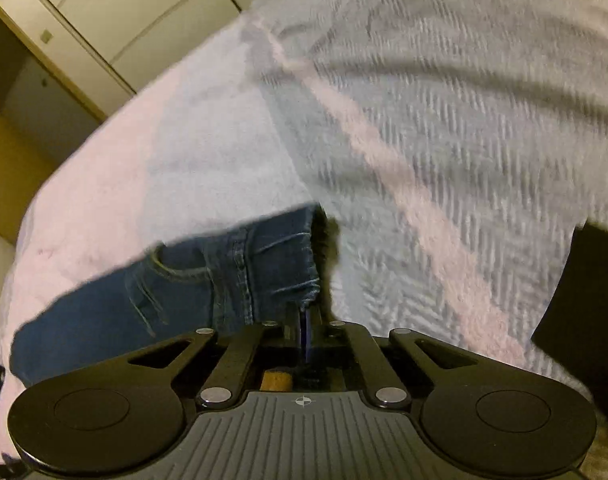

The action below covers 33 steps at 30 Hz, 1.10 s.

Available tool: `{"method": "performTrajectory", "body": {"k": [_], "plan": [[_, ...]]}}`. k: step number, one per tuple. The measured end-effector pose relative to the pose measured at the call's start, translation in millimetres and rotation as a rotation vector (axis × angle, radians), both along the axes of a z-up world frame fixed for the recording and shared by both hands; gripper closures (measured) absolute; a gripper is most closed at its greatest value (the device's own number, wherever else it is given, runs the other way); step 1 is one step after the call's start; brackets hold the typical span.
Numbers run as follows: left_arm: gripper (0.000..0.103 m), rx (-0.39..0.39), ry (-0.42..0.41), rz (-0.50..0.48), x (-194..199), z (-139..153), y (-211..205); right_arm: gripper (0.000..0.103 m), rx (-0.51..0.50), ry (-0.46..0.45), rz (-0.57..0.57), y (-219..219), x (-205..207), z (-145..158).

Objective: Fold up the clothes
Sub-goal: 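Lay the jeans legs flat on the bed with both tools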

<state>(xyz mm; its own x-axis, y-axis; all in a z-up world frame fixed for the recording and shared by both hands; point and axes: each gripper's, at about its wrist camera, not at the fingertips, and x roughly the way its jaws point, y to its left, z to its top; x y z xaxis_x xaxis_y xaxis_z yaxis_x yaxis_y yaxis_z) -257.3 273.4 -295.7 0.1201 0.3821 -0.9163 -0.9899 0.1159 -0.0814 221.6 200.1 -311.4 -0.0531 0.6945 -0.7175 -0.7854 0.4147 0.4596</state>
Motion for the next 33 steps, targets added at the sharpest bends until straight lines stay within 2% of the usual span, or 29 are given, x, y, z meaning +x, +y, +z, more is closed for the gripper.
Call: {"method": "performTrajectory", "body": {"k": [2,3,5,7,9,10,11,14,17,22,25,27,28,31,33], "plan": [[0.091,0.002,0.000,0.008,-3,0,-3,0.103,0.062,-0.044,0.010,-7,-3,14],[0.091,-0.001,-0.002,0.015,-4,-1,-4,0.103,0.048,-0.048,0.009,-8,-2,10],[0.091,-0.025,-0.004,0.028,-5,-6,-5,0.103,-0.055,-0.024,0.001,-4,0,-19],[0.091,-0.031,0.002,0.025,-6,-7,-10,0.100,-0.085,0.040,-0.041,1,5,-28],[0.091,-0.017,0.001,0.014,-9,-4,-16,0.096,-0.057,0.074,-0.062,-1,10,-17],[0.091,-0.018,-0.001,0.016,-11,-3,-19,0.085,-0.036,0.086,-0.068,-4,13,-10],[0.091,-0.023,-0.003,0.022,-13,-2,-21,0.080,-0.009,0.111,-0.072,-8,17,-4],[0.091,-0.031,-0.018,0.037,-16,-1,-27,0.076,0.034,0.217,-0.061,-21,35,-1],[0.091,-0.023,-0.033,0.029,-13,3,-25,0.075,0.037,0.244,-0.039,-24,45,0],[0.090,0.005,-0.039,0.022,-4,9,-11,0.070,0.054,0.273,-0.001,-3,47,-12],[0.090,0.019,-0.049,0.017,1,9,1,0.070,0.041,0.276,0.022,7,46,-22],[0.090,0.031,-0.049,0.005,5,9,7,0.080,0.071,0.285,0.040,8,46,-22],[0.090,0.034,-0.051,0.000,7,8,9,0.097,0.089,0.297,0.051,8,48,-21],[0.090,0.035,-0.062,-0.011,12,5,15,0.099,0.163,0.425,0.055,3,59,-26],[0.090,0.029,-0.065,-0.015,15,1,18,0.099,0.171,0.509,0.068,5,66,-32]]}}
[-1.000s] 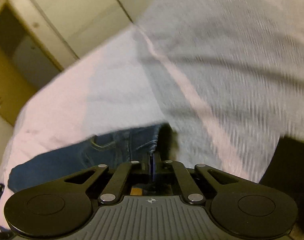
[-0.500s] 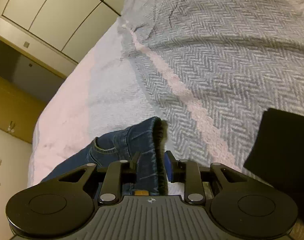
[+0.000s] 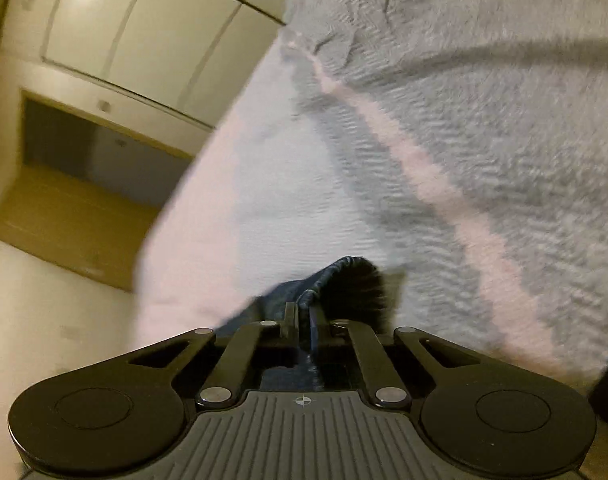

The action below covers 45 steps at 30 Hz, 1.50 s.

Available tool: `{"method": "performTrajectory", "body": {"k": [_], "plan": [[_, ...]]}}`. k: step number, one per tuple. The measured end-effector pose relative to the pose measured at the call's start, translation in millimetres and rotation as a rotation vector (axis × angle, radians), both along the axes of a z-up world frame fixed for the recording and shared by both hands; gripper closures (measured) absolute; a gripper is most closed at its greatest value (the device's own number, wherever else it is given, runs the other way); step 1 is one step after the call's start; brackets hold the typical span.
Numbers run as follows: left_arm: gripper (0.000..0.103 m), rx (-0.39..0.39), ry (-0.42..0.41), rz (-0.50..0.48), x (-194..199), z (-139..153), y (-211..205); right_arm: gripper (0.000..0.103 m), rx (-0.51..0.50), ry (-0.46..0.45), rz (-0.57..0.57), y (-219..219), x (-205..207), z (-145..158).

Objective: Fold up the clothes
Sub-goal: 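Lay the jeans legs flat on the bed with both tools, then release the jeans waistband from the right tool and lift both tools away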

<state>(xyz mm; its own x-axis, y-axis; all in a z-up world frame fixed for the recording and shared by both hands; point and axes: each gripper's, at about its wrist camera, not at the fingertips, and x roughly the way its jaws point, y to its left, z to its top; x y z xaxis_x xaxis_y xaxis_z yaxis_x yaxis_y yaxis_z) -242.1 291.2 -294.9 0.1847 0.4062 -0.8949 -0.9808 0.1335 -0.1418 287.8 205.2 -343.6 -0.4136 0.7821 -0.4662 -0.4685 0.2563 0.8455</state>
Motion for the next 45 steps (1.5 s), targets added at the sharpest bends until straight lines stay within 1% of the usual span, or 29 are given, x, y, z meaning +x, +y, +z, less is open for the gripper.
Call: {"method": "performTrajectory", "body": {"k": [1,2,3,4,5,6,8,10,11,14,15,17,18,20,21,22,25,27,29,31,34,35,36,38,39,40,43,44,45], "plan": [[0.090,-0.005,0.001,0.001,2,-2,1,0.093,-0.010,0.031,0.002,1,3,-5],[0.090,-0.011,0.001,0.002,4,-5,3,0.091,-0.033,0.050,-0.009,3,7,-10],[0.090,-0.015,0.001,0.003,5,-7,4,0.091,-0.052,0.063,-0.019,5,9,-16],[0.090,-0.019,0.000,0.005,5,-8,4,0.091,-0.057,0.050,-0.018,7,9,-17],[0.090,-0.021,0.000,0.005,6,-9,5,0.101,-0.055,0.015,-0.014,9,7,-14],[0.090,-0.022,0.002,0.003,6,-10,6,0.101,-0.053,-0.054,-0.006,11,2,-8],[0.090,-0.017,0.008,-0.006,8,-10,8,0.103,-0.045,-0.252,0.012,13,-16,13],[0.090,-0.011,0.014,-0.016,9,-10,10,0.103,-0.020,-0.407,0.015,12,-30,31],[0.090,-0.010,0.017,-0.020,9,-11,11,0.103,-0.037,-0.448,0.010,12,-33,30],[0.090,-0.018,0.038,-0.029,9,-16,13,0.103,-0.149,-0.508,-0.009,17,-35,3],[0.090,-0.021,0.047,-0.028,8,-18,13,0.103,-0.169,-0.539,-0.015,20,-39,-3],[0.090,-0.023,0.051,-0.024,6,-18,12,0.102,-0.198,-0.587,-0.034,26,-49,-5],[0.090,-0.023,0.047,-0.019,4,-18,10,0.100,-0.217,-0.587,-0.049,27,-52,-2],[0.090,-0.021,0.040,-0.012,0,-16,5,0.074,-0.244,-0.545,-0.078,22,-44,7],[0.090,-0.021,0.037,-0.010,-2,-14,3,0.069,-0.256,-0.518,-0.091,18,-38,12],[0.090,-0.020,0.035,-0.009,-4,-13,-1,0.061,-0.249,-0.488,-0.094,9,-34,19],[0.090,-0.021,0.023,-0.004,-11,-8,-13,0.060,-0.180,-0.376,-0.062,-35,-28,42],[0.090,-0.029,0.009,0.004,-15,-5,-21,0.060,-0.134,-0.258,-0.001,-68,-31,48],[0.090,-0.036,-0.003,0.009,-18,-2,-30,0.060,-0.130,-0.186,0.039,-97,-37,48],[0.090,-0.042,-0.010,0.011,-20,1,-38,0.060,-0.139,-0.152,0.062,-117,-45,43],[0.090,-0.044,-0.015,0.012,-21,5,-48,0.060,-0.160,-0.150,0.097,-117,-57,36],[0.090,-0.043,-0.016,0.011,-21,6,-50,0.061,-0.168,-0.151,0.108,-115,-61,33],[0.090,-0.041,-0.018,0.009,-21,7,-52,0.067,-0.175,-0.152,0.120,-114,-65,31],[0.090,-0.037,-0.021,0.002,-21,10,-56,0.089,-0.211,-0.170,0.125,-113,-71,26],[0.090,-0.033,-0.023,-0.002,-21,11,-59,0.099,-0.209,-0.175,0.120,-114,-73,25],[0.090,-0.029,-0.023,-0.006,-21,12,-61,0.101,-0.199,-0.197,0.117,-117,-76,27],[0.090,-0.014,-0.020,-0.015,-24,14,-68,0.103,-0.163,-0.342,0.129,-129,-85,48],[0.090,-0.012,-0.021,-0.013,-26,14,-71,0.103,-0.180,-0.364,0.116,-133,-85,46],[0.090,-0.019,-0.021,-0.008,-28,13,-73,0.103,-0.254,-0.393,0.080,-137,-82,35]]}}
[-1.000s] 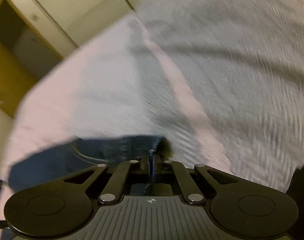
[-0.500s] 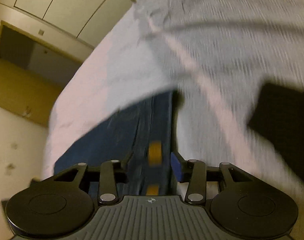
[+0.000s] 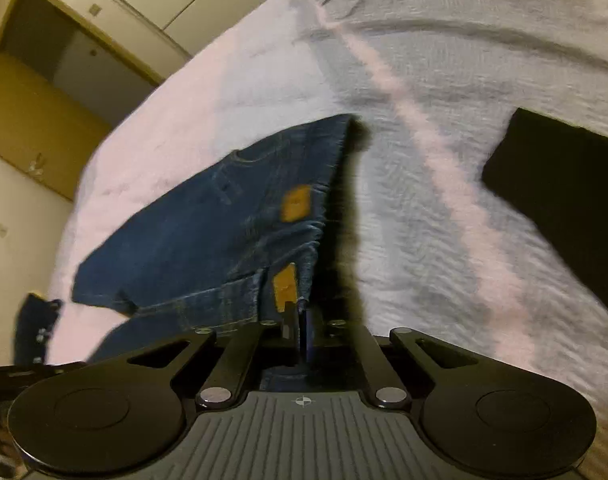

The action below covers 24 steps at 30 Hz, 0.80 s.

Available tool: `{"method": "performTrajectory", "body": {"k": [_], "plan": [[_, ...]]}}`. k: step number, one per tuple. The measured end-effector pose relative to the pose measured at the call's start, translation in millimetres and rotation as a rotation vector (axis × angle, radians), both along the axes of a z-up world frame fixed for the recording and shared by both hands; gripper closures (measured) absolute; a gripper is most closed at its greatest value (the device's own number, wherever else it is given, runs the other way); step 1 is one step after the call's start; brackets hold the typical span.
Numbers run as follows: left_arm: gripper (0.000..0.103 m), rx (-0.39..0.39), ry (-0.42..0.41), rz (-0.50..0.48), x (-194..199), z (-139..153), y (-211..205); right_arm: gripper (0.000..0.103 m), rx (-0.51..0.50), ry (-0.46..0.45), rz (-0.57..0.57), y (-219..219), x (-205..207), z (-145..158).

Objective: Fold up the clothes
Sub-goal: 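Release the jeans waistband from the right tool and lift both tools away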

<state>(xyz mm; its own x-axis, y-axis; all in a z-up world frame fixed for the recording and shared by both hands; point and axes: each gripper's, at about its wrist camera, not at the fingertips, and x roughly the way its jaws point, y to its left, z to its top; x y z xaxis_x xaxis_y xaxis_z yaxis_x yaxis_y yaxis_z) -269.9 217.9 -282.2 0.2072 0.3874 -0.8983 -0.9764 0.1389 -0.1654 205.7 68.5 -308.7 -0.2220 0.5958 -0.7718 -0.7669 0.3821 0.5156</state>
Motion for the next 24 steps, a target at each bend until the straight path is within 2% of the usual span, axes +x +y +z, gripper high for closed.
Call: {"method": "performTrajectory", "body": {"k": [1,2,4,6,7,8,9,12,13,14,16,18,20,22,24], "plan": [[0.090,-0.010,0.003,0.005,-2,-1,-3,0.103,-0.096,-0.048,-0.064,-4,3,-15],[0.090,-0.014,0.008,0.007,-4,-2,-5,0.103,-0.127,-0.036,-0.116,-9,9,-22],[0.090,-0.006,0.016,0.006,-10,0,-13,0.103,-0.079,0.088,-0.198,-23,22,-24],[0.090,-0.008,0.020,0.012,-18,0,-21,0.096,-0.015,0.190,-0.196,-31,27,-8],[0.090,-0.015,0.022,0.018,-21,-1,-24,0.084,0.000,0.174,-0.169,-35,23,3],[0.090,-0.022,0.020,0.025,-23,-1,-27,0.066,0.003,0.134,-0.145,-38,16,14],[0.090,-0.026,0.015,0.031,-25,-2,-31,0.061,0.010,0.091,-0.115,-43,7,24],[0.090,-0.042,0.017,0.016,-25,-6,-42,0.060,-0.003,0.009,0.041,-50,-32,32],[0.090,-0.055,0.027,0.003,-24,-9,-45,0.060,-0.061,-0.033,0.094,-49,-45,26],[0.090,-0.067,0.038,-0.011,-24,-12,-48,0.060,-0.156,-0.120,0.130,-49,-58,16],[0.090,-0.110,0.066,-0.016,-27,-13,-52,0.054,-0.258,-0.231,0.097,-56,-72,9],[0.089,-0.097,0.082,-0.022,-37,-3,-57,0.054,-0.294,-0.240,0.019,-59,-76,22],[0.087,-0.084,0.110,-0.030,-46,8,-61,0.054,-0.255,-0.275,0.026,-57,-87,44],[0.087,-0.074,0.123,-0.038,-57,18,-63,0.054,-0.159,-0.305,0.062,-56,-103,64],[0.087,-0.079,0.140,-0.049,-65,24,-64,0.054,-0.162,-0.299,0.072,-52,-118,60]]}}
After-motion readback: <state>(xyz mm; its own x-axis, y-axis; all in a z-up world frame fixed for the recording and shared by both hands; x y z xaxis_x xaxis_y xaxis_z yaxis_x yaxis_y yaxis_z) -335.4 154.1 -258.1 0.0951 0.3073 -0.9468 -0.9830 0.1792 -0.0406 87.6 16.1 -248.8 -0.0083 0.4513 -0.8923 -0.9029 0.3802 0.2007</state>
